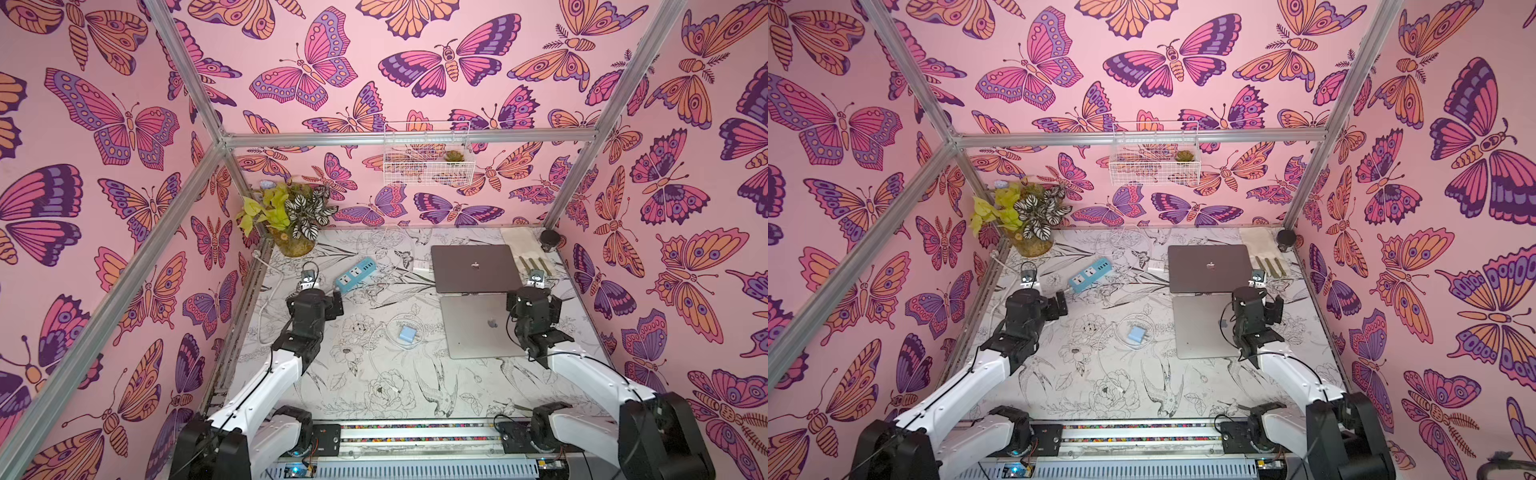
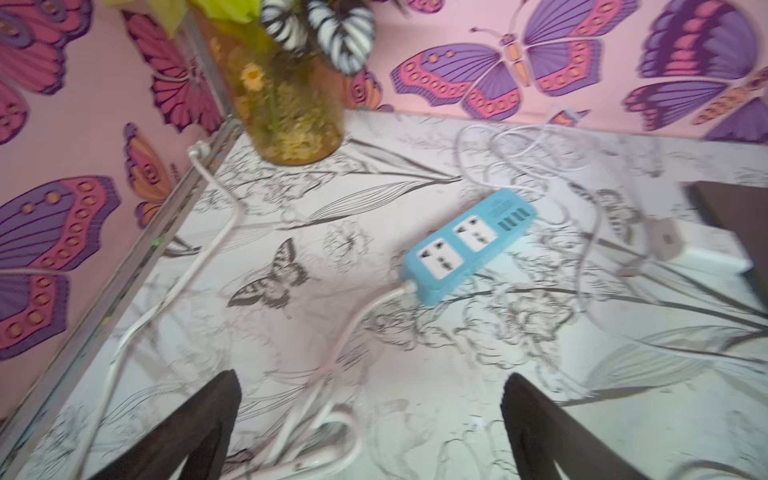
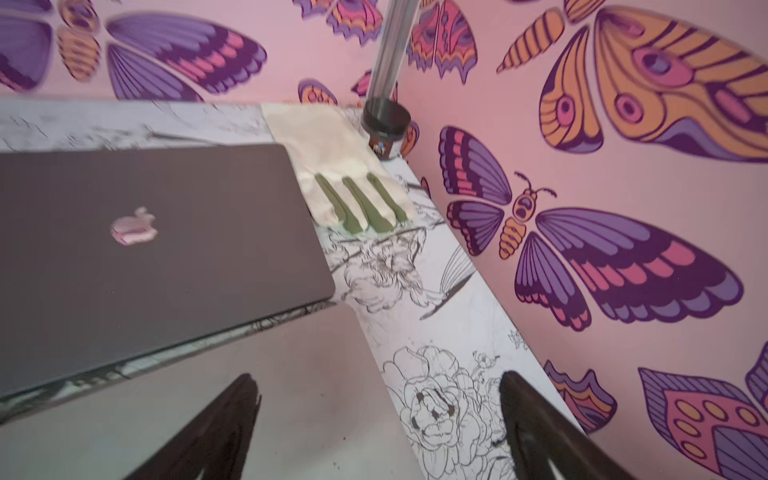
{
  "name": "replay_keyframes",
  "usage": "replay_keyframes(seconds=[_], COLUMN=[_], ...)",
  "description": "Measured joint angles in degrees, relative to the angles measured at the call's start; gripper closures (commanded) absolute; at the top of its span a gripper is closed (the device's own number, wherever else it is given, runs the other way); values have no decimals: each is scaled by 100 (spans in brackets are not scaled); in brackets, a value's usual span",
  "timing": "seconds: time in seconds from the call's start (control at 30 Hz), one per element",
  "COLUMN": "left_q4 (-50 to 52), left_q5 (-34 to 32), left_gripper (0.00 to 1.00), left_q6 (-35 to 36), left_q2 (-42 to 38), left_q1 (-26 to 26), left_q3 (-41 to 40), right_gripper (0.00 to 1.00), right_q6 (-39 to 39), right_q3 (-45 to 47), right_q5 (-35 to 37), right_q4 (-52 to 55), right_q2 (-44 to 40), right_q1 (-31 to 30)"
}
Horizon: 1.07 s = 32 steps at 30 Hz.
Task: Unplug the laptop charger
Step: Reset both arms
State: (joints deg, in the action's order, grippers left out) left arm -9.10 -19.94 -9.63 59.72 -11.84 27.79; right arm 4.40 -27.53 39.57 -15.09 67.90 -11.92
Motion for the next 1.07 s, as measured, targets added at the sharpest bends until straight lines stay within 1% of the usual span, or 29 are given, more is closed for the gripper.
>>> replay_keyframes(seconds=[0.07, 0.13, 0.2, 0.27, 0.3, 0.33, 0.37, 0.4, 0.43, 0.5, 0.53, 0.6, 0.63, 0.7, 0.9, 1.07], left_q4=[-802, -1891, -2350, -2682, -2896, -3287, -3652, -4325, -4708, -4791, -4664, -4380, -4374, -4487, -4426, -4358], left_q5=[122, 376, 592, 802, 861, 927, 975, 1045, 1117, 1202, 1252, 1327, 1327, 1307, 1290, 1290], left_gripper=[0, 0, 0, 0, 0, 0, 0, 0, 0, 0, 0, 0, 0, 0, 0, 0], left_q6=[199, 358, 538, 673, 706, 732, 752, 802, 820, 850, 863, 874, 868, 868, 870, 870], left_q2=[136, 708, 1425, 1862, 2026, 2238, 2424, 2699, 2859, 2885, 2879, 2894, 2887, 2879, 2876, 2876], left_q1=[339, 702, 922, 1001, 1025, 1051, 1073, 1091, 1113, 1119, 1119, 1139, 1158, 1185, 1187, 1187], left_q3=[-540, -1067, -1187, -1165, -1134, -1121, -1141, -1263, -1403, -1550, -1460, -1045, -846, -673, -656, -656], right_gripper=[9, 9, 10, 13, 10, 0, 1, 1, 2, 2, 1, 1, 1, 1, 1, 1], right_q6=[-42, -122, -144, -175, -221, -293, -345, -424, -446, -439, -404, -289, -232, -168, -120, -122], right_q3=[79, 216, 280, 313, 402, 601, 848, 1134, 1353, 1397, 1246, 841, 693, 614, 588, 581], right_q5=[-63, -175, -411, -691, -876, -1080, -1252, -1410, -1528, -1698, -1878, -2245, -2380, -2540, -2927, -3056], right_q4=[-511, -1095, -1497, -1886, -2223, -2732, -3180, -3554, -3764, -3899, -3821, -3438, -3512, -3742, -3453, -3318], right_q2=[328, 614, 909, 1185, 1316, 1416, 1480, 1528, 1585, 1845, 1985, 2017, 2002, 1980, 1899, 1899], right_q1=[39, 68, 144, 267, 319, 337, 326, 310, 315, 382, 492, 813, 977, 1104, 1113, 1113])
